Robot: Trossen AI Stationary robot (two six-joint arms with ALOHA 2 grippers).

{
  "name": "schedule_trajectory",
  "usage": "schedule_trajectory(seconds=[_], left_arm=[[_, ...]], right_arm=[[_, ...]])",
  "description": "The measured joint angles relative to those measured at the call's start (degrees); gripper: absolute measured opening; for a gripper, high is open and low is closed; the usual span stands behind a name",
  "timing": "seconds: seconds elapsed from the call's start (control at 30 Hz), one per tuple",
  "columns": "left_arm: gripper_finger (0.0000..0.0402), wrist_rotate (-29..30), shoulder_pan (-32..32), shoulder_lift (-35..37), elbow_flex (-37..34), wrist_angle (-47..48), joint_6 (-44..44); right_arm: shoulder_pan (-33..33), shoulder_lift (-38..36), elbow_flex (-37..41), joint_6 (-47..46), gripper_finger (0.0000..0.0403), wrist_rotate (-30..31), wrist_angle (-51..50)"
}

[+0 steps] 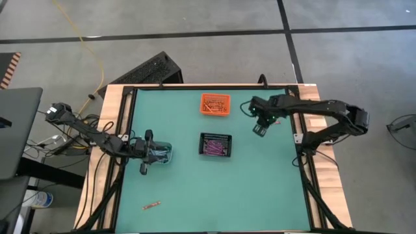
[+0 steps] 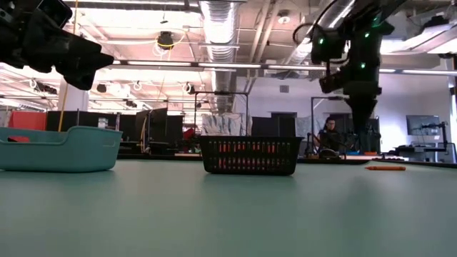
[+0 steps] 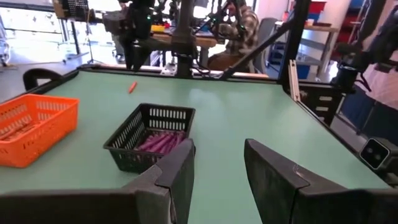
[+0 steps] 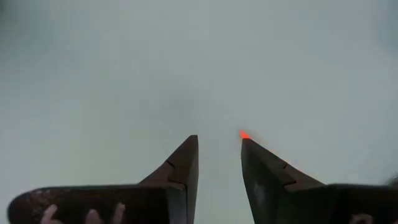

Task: Sort crayons
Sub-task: Put the orange crayon into the orange bin

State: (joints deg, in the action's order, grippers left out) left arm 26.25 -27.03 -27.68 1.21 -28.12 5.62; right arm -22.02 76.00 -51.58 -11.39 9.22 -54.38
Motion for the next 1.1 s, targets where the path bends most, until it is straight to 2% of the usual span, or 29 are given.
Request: schedule_trajectory(seconds=[0.23, 0.4, 0.67, 1.1], left_arm=[[0.0129, 0.2, 0.0, 0.0, 0.0, 0.0, 2.2], [0.0129, 1.3, 0.0, 0.0, 0.0, 0.0, 4.2], [0.0129, 3.4, 0.0, 0.0, 0.0, 0.0, 4.6], [0.0129, 4.6, 0.0, 0.0, 0.0, 0.0, 5.2]], right_arm=[[-7.2, 9.0, -2.4, 20.5, 0.0117, 0.7, -8.9], [-8.6, 16.5, -2.5, 30.1, 0.0117, 7.0, -12.4], [-9.2, 21.9, -2.5, 37.6, 0.0117, 8.7, -8.8], [-11.3, 23.1, 1.8, 40.0, 0.0117, 7.6, 1.4]])
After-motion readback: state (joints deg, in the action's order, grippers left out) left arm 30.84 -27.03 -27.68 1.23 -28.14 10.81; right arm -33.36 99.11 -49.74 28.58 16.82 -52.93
